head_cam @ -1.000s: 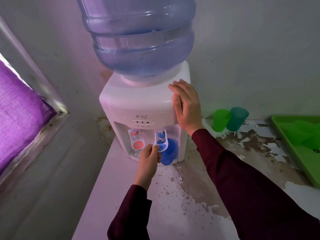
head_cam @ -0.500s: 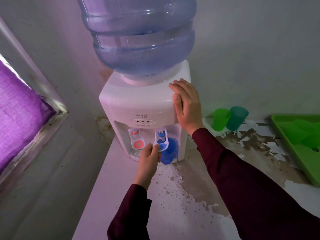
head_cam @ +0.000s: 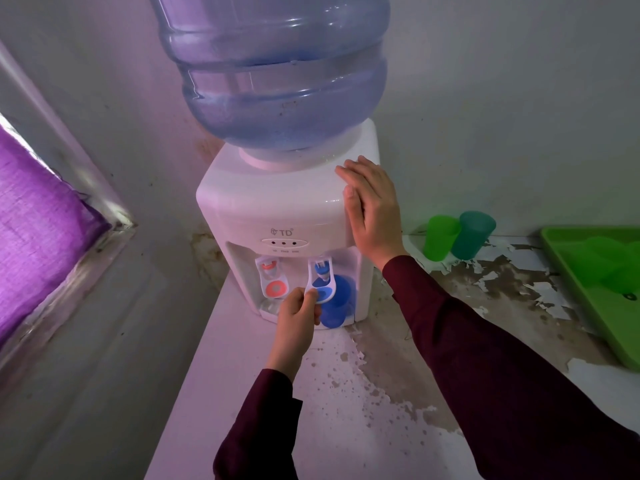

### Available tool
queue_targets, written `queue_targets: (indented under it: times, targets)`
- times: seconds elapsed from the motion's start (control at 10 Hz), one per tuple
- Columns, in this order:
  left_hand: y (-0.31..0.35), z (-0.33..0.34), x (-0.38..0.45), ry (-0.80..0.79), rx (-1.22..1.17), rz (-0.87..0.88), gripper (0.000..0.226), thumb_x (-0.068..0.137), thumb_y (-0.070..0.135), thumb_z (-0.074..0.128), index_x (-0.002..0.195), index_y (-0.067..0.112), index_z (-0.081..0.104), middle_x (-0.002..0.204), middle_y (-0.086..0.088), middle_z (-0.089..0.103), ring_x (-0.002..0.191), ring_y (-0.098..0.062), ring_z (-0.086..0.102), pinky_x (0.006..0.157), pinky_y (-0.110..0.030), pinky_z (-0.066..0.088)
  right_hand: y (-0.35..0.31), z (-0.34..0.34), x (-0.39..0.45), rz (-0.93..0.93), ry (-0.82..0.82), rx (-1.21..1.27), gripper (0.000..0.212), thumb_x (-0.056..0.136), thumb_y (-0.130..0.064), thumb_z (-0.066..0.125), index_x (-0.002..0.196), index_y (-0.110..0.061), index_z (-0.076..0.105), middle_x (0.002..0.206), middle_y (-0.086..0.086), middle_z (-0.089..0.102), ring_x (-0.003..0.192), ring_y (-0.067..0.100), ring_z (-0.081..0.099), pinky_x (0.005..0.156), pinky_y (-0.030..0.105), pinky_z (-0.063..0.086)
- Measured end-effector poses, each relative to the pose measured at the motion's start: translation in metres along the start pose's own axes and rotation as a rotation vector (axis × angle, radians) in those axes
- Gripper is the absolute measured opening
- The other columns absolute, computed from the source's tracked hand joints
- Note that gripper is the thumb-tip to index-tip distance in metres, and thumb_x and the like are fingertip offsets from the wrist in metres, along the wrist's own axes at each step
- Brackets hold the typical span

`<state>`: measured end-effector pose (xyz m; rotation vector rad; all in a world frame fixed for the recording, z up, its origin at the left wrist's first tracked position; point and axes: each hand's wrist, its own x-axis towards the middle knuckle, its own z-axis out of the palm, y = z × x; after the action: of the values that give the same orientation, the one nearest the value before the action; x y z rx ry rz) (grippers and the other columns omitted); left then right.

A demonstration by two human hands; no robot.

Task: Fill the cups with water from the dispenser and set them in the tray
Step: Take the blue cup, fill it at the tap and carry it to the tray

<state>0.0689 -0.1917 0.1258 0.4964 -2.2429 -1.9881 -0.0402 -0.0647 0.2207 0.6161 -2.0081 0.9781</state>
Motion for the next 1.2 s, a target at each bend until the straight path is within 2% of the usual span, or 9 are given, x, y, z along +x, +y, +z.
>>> queue_targets:
  times: [0.1,0.3,0.6,0.7,0.8,0.9,1.0,1.1,1.2]
  targets:
    - [0.000,0.000,0.000,0.015,0.004,-0.006,0.031,0.098,0.027,0.041,0.091,0.003,0.058,0.068,0.000,0.053,0.057,-0.006,0.048,0.052,-0.013,0.044,-0.001,0.000,0.000,0.004,0.002,0.005,0.041,0.098,-0.019,0.035,0.117,0.000,0.065,0.120,0.016,0.064,0.123,0.032,0.053,0.105,0.049,0.040]
    - [0.002,0.008,-0.006,0.073,-0.019,0.009,0.024,0.097,0.026,0.043,0.083,0.014,0.058,0.075,0.002,0.056,0.066,-0.010,0.050,0.065,-0.023,0.044,0.000,-0.001,0.000,0.003,-0.001,0.007,0.041,0.098,-0.020,0.035,0.117,0.000,0.065,0.121,0.016,0.064,0.123,0.032,0.053,0.104,0.048,0.040]
    - [-0.010,0.004,0.001,0.068,0.102,-0.004,0.030,0.093,0.032,0.052,0.084,0.003,0.059,0.077,-0.006,0.054,0.069,-0.014,0.048,0.065,-0.021,0.041,0.003,0.002,0.000,-0.004,0.008,0.009,0.041,0.098,-0.021,0.035,0.118,-0.001,0.065,0.120,0.015,0.065,0.123,0.031,0.053,0.106,0.046,0.040]
    - [-0.016,0.006,0.007,0.078,0.124,-0.021,0.036,0.093,0.032,0.053,0.090,-0.004,0.057,0.079,-0.010,0.053,0.070,-0.018,0.048,0.063,-0.020,0.040,0.003,0.002,0.001,-0.003,0.003,0.009,0.040,0.098,-0.021,0.036,0.118,-0.002,0.065,0.120,0.015,0.065,0.124,0.030,0.053,0.106,0.045,0.040]
    - [-0.021,0.012,0.017,0.081,0.162,-0.028,0.032,0.093,0.030,0.054,0.085,-0.001,0.059,0.075,-0.010,0.053,0.067,-0.019,0.047,0.061,-0.023,0.040,0.003,0.001,0.001,-0.005,0.000,0.008,0.040,0.098,-0.020,0.036,0.117,-0.001,0.065,0.120,0.015,0.065,0.124,0.031,0.053,0.107,0.045,0.039]
    - [-0.025,0.018,0.026,0.129,0.183,0.000,0.023,0.093,0.026,0.055,0.085,0.008,0.066,0.079,-0.013,0.064,0.073,-0.027,0.057,0.067,-0.035,0.049,0.002,0.000,0.001,-0.006,-0.001,0.008,0.040,0.097,-0.020,0.036,0.117,-0.001,0.065,0.120,0.016,0.065,0.123,0.031,0.053,0.107,0.044,0.038]
    - [-0.030,0.021,0.032,0.191,0.230,0.051,0.017,0.092,0.027,0.055,0.087,0.015,0.066,0.083,-0.009,0.067,0.079,-0.025,0.063,0.075,-0.040,0.054,0.002,-0.001,0.001,-0.015,-0.005,0.006,0.040,0.097,-0.020,0.036,0.117,0.000,0.065,0.121,0.016,0.065,0.123,0.032,0.053,0.107,0.044,0.039]
    - [-0.038,0.024,0.031,0.253,0.215,0.118,0.015,0.089,0.031,0.059,0.095,0.018,0.057,0.091,-0.004,0.062,0.083,-0.024,0.061,0.069,-0.035,0.055,0.002,-0.001,0.000,-0.021,-0.007,0.003,0.041,0.097,-0.020,0.036,0.117,0.000,0.065,0.121,0.017,0.064,0.123,0.032,0.053,0.107,0.044,0.039]
    - [-0.048,0.027,0.026,0.206,0.173,0.163,0.046,0.082,0.045,0.065,0.115,0.018,0.046,0.115,0.002,0.054,0.095,-0.015,0.056,0.074,-0.023,0.050,0.001,0.000,0.001,-0.011,-0.015,0.004,0.041,0.097,-0.021,0.036,0.117,0.000,0.065,0.121,0.017,0.064,0.124,0.032,0.053,0.107,0.045,0.039]
